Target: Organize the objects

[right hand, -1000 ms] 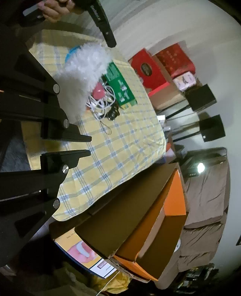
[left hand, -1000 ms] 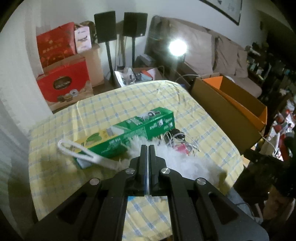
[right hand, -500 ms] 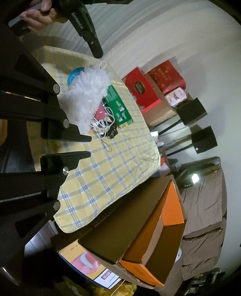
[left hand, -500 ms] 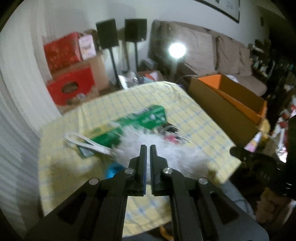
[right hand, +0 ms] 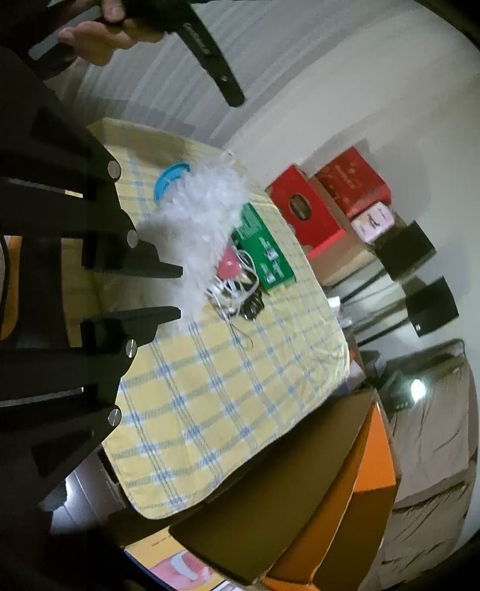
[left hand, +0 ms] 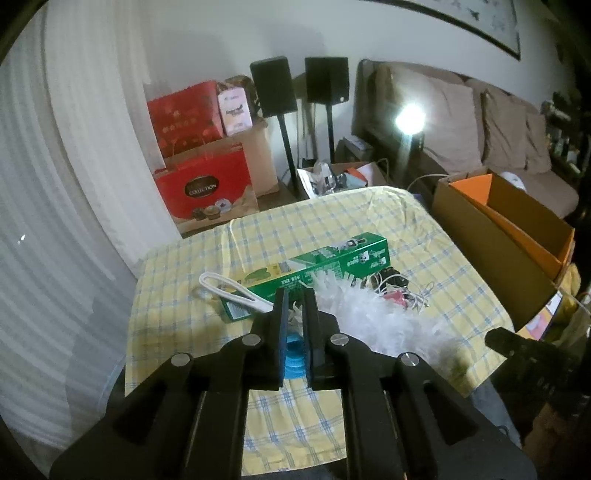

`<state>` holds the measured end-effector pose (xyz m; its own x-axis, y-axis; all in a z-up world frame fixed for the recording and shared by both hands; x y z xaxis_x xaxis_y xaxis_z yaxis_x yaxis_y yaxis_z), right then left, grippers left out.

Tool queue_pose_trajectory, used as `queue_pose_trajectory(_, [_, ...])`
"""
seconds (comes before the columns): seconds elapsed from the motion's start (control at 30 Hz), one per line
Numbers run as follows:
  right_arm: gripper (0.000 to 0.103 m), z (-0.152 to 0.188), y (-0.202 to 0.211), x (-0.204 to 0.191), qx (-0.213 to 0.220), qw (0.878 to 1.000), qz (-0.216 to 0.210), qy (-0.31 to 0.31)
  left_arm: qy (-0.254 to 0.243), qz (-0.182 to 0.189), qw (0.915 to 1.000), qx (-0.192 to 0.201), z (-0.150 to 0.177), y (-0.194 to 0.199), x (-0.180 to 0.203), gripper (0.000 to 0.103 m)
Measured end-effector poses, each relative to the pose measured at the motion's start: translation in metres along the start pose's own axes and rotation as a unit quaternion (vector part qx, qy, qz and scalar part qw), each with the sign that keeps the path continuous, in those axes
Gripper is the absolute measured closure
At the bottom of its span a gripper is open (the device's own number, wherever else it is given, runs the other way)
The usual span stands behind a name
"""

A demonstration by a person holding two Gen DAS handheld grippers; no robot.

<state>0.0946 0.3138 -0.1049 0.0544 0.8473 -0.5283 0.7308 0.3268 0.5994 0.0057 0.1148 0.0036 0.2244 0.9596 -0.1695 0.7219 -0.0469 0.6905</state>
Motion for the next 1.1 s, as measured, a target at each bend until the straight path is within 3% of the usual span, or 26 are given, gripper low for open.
queue_pose_trajectory(0.1, [0.082, -0.003, 0.007, 0.009, 0.009, 1.000, 0.003, -0.010, 0.004, 0.011, 0.9999, -0.002, 0.005, 0.005, 0.004, 0.087])
queue_pose_trajectory(0.27, [0.077, -0.007, 0.014, 0.016, 0.018, 1.000, 0.001, -0.017, 0.015, 0.032, 0.9993, -0.013, 0.010, 0.009, 0.012, 0.086])
queue_pose_trajectory(0.53, [0.072, -0.007, 0.017, 0.020, 0.022, 1.000, 0.001, -0.019, 0.004, 0.022, 0.9997, -0.010, 0.014, 0.011, 0.017, 0.081])
queue_pose_trajectory(0.73, [0.066, -0.006, 0.015, 0.023, 0.019, 1.000, 0.000, -0.024, -0.066, -0.021, 0.9976, -0.008, 0.021, 0.010, 0.034, 0.076])
queue_pose_trajectory(0.83, [0.064, -0.006, 0.013, 0.026, 0.016, 1.000, 0.000, -0.026, -0.076, -0.025, 0.9968, -0.004, 0.022, 0.009, 0.038, 0.058])
queue_pose_trajectory(0.9, [0.063, -0.005, 0.010, 0.028, 0.012, 1.000, 0.000, -0.029, -0.077, -0.022, 0.9968, 0.004, 0.021, 0.011, 0.039, 0.041])
queue_pose_trajectory(1.1, [0.060, -0.003, 0.004, 0.031, 0.002, 0.999, 0.001, -0.032, -0.084, -0.012, 0.9962, 0.018, 0.019, 0.014, 0.041, 0.035])
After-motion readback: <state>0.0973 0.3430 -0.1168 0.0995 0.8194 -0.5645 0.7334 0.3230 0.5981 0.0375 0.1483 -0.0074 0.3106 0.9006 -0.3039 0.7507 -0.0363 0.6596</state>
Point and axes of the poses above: each gripper's, at about its wrist camera, not at the fingertips, and y roughly against the way its jaws point, x to its right, z to its underside, the point moved 3 cm from there along -y, roughly the way its jaws point, and after that the axes turned 5 degrees about -z, right-handed, at the moved point
